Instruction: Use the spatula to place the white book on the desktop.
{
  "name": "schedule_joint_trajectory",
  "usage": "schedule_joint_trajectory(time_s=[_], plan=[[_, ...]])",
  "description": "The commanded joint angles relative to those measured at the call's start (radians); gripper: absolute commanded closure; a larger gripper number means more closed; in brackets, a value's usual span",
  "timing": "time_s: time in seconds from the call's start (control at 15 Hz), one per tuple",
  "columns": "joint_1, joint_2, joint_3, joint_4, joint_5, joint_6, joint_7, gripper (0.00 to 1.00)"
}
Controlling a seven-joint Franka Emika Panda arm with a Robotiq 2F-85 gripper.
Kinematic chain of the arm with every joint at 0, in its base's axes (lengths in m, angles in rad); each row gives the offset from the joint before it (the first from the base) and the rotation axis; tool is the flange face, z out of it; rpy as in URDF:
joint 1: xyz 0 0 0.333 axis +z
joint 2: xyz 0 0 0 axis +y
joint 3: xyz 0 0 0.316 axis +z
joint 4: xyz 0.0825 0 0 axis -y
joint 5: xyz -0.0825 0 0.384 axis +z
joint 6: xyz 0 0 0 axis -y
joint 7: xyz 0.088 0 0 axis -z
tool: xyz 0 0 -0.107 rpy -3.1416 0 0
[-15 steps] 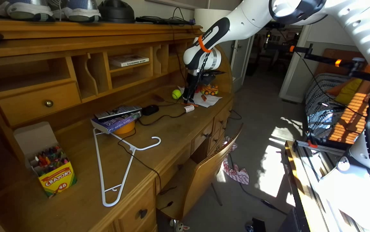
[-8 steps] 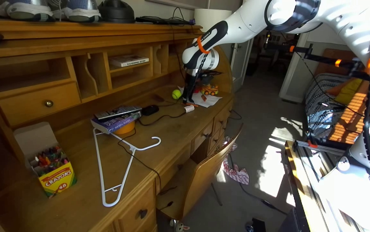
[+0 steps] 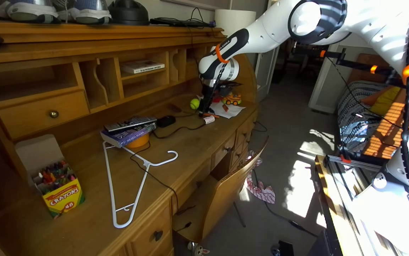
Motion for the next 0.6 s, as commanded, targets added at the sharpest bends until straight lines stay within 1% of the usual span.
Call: schedule_joint_trajectory(time_s=[0.0, 0.13, 0.2, 0.27, 0.33, 0.47, 0.53], plan=[[-0.010, 0.027, 0.008, 0.051, -0.006, -0.043, -0.013, 0.05], [-0.002, 0.016, -0.008, 0.046, -0.016, -0.060, 0.005, 0.09], [0.001, 0.010, -0.016, 0.045, -0.021, -0.071, 0.011, 0.10], [0.000, 0.007, -0.018, 0.048, -0.024, -0.092, 0.007, 0.14], [0.002, 0.007, -0.024, 0.052, -0.027, -0.106, 0.008, 0.14], [0.004, 0.010, -0.033, 0.064, -0.029, -0.131, 0.011, 0.22], [0.005, 0.008, -0.034, 0.061, -0.022, -0.138, 0.005, 0.23]])
